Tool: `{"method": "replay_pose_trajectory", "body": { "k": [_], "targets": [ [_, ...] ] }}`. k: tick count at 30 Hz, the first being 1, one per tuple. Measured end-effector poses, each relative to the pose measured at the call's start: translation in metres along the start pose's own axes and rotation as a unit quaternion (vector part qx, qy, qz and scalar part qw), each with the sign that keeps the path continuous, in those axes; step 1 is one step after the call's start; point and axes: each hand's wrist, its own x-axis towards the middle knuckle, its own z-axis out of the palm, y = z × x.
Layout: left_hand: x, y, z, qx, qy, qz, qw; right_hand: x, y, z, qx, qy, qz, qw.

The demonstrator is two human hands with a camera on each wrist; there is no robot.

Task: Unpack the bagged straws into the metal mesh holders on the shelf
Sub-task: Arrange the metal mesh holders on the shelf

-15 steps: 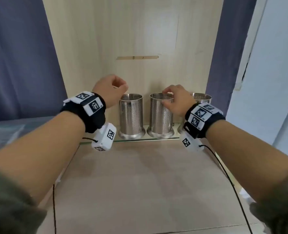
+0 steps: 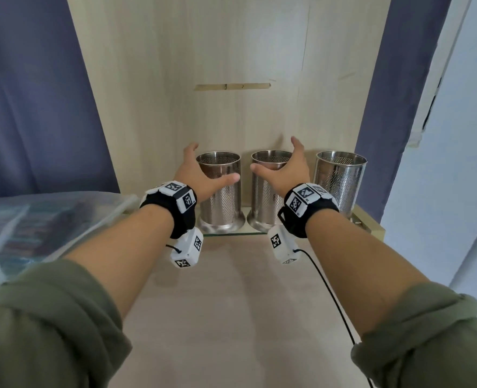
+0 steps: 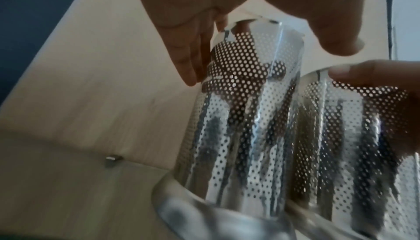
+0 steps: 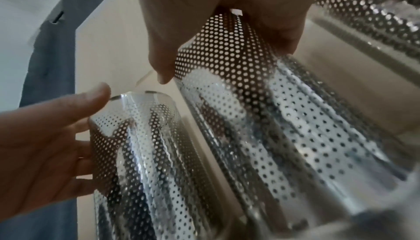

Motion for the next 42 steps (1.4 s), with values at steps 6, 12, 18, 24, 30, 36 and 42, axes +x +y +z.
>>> {"method": "replay_pose_trajectory", "body": {
  "k": [6, 12, 18, 24, 30, 36, 42],
  "targets": [
    [0.001, -0.008, 0.015, -0.010, 0.042, -0.005, 0.999, 0.003, 0.017, 0.009, 0.036, 0.028, 0.040, 0.998],
    [-0.014, -0.009, 0.002, -0.006, 0.094, 0.035, 0.995, 0.001, 0.012, 0.006, 0.027, 0.020, 0.049, 0.998],
    [-0.056, -0.016, -0.042, -0.024, 0.187, 0.036, 0.981, -0.027, -0.006, -0.007, 0.036, 0.036, -0.004, 0.999],
    [-0.110, -0.043, -0.068, 0.091, 0.179, 0.025, 0.979, -0.086, -0.036, -0.014, 0.049, -0.016, -0.086, 0.995],
    [-0.130, -0.074, -0.063, 0.095, 0.161, -0.025, 0.982, -0.123, -0.050, -0.014, 0.044, -0.072, -0.092, 0.992],
    [-0.134, -0.090, -0.063, 0.076, 0.156, -0.047, 0.984, -0.140, -0.051, -0.013, 0.008, -0.154, -0.116, 0.981],
    [-0.134, -0.105, -0.060, 0.035, 0.168, -0.074, 0.982, -0.155, -0.053, -0.008, -0.016, -0.196, -0.130, 0.972]
  ]
}}
